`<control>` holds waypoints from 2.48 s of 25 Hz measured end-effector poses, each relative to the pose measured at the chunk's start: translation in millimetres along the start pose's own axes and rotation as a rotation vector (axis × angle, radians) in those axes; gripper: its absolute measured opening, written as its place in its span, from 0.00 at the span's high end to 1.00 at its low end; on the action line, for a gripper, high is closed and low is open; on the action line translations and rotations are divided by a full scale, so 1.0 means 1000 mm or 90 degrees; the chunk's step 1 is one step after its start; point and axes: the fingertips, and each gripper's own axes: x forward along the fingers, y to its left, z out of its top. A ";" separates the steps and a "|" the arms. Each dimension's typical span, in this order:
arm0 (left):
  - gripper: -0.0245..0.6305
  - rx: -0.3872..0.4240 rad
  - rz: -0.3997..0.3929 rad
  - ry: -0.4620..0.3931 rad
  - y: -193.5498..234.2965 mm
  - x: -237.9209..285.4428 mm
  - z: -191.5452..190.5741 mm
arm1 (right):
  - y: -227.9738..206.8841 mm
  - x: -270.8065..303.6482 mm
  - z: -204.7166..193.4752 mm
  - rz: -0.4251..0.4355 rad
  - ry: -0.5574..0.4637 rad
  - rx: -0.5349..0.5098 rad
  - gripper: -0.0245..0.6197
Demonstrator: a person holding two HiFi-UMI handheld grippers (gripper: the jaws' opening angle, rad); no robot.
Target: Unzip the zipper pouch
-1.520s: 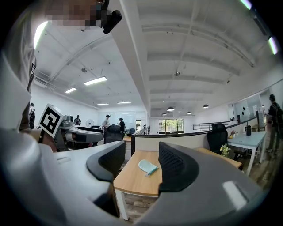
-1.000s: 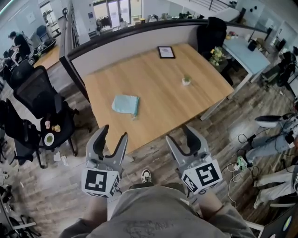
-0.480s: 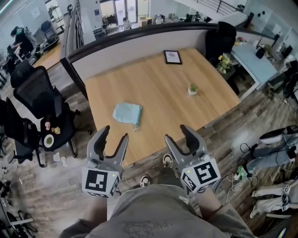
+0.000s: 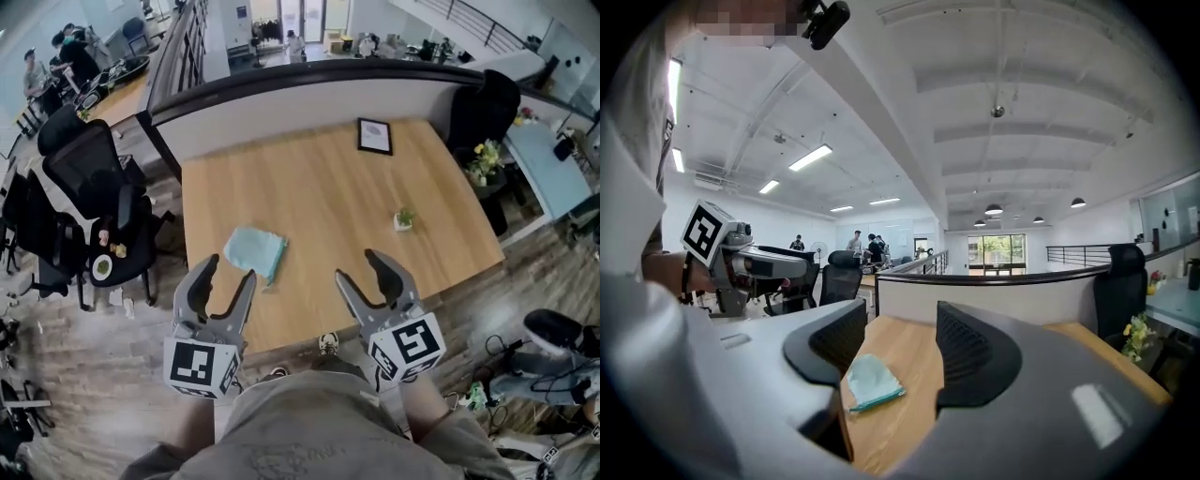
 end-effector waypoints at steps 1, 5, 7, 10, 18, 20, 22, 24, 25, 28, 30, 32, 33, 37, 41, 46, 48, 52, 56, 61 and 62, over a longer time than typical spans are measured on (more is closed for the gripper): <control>0.60 -0.001 0.013 0.004 0.000 0.007 0.001 | -0.009 0.006 0.001 0.013 0.001 -0.003 0.62; 0.60 -0.006 0.053 0.014 -0.005 0.033 0.008 | -0.040 0.028 0.008 0.067 0.002 -0.015 0.62; 0.60 -0.007 0.075 0.019 -0.007 0.044 0.010 | -0.053 0.037 0.010 0.094 0.004 -0.021 0.62; 0.60 -0.010 0.115 0.023 -0.008 0.054 0.010 | -0.067 0.049 0.008 0.132 0.006 -0.030 0.62; 0.61 -0.024 0.142 0.049 -0.012 0.065 -0.008 | -0.076 0.072 -0.008 0.186 0.019 -0.026 0.62; 0.61 -0.028 0.136 0.052 -0.010 0.068 -0.012 | -0.075 0.075 -0.012 0.191 0.025 -0.025 0.62; 0.61 -0.024 0.127 0.046 -0.008 0.071 -0.012 | -0.075 0.078 -0.016 0.191 0.030 -0.024 0.62; 0.61 -0.013 0.104 0.047 -0.007 0.078 -0.012 | -0.076 0.081 -0.020 0.187 0.037 -0.019 0.62; 0.61 -0.008 0.085 0.059 -0.007 0.082 -0.014 | -0.076 0.083 -0.021 0.185 0.042 -0.017 0.62; 0.61 0.016 0.019 0.095 -0.006 0.095 -0.027 | -0.076 0.088 -0.025 0.177 0.053 -0.009 0.62; 0.61 0.035 -0.018 0.113 -0.003 0.103 -0.035 | -0.077 0.092 -0.025 0.169 0.055 -0.003 0.62; 0.60 0.045 -0.050 0.129 0.001 0.109 -0.045 | -0.076 0.096 -0.027 0.161 0.060 0.000 0.62; 0.60 0.049 -0.065 0.135 0.004 0.113 -0.049 | -0.075 0.098 -0.028 0.158 0.063 0.002 0.62; 0.60 0.049 -0.108 0.151 0.022 0.131 -0.067 | -0.070 0.109 -0.031 0.145 0.067 0.014 0.62; 0.60 0.059 -0.179 0.153 0.033 0.152 -0.087 | -0.066 0.124 -0.044 0.127 0.088 0.016 0.62; 0.60 0.116 -0.275 0.191 0.034 0.177 -0.128 | -0.057 0.137 -0.061 0.109 0.112 0.023 0.62; 0.60 0.136 -0.294 0.211 0.036 0.187 -0.149 | -0.054 0.143 -0.070 0.106 0.124 0.025 0.62; 0.60 0.132 -0.347 0.241 0.037 0.205 -0.189 | -0.050 0.155 -0.091 0.099 0.157 0.030 0.62; 0.60 0.153 -0.390 0.276 0.031 0.219 -0.230 | -0.048 0.164 -0.108 0.092 0.189 0.046 0.62; 0.60 0.188 -0.447 0.332 0.024 0.231 -0.288 | -0.052 0.177 -0.136 0.087 0.225 0.064 0.62; 0.59 0.202 -0.462 0.346 0.022 0.232 -0.299 | -0.052 0.179 -0.141 0.088 0.230 0.063 0.62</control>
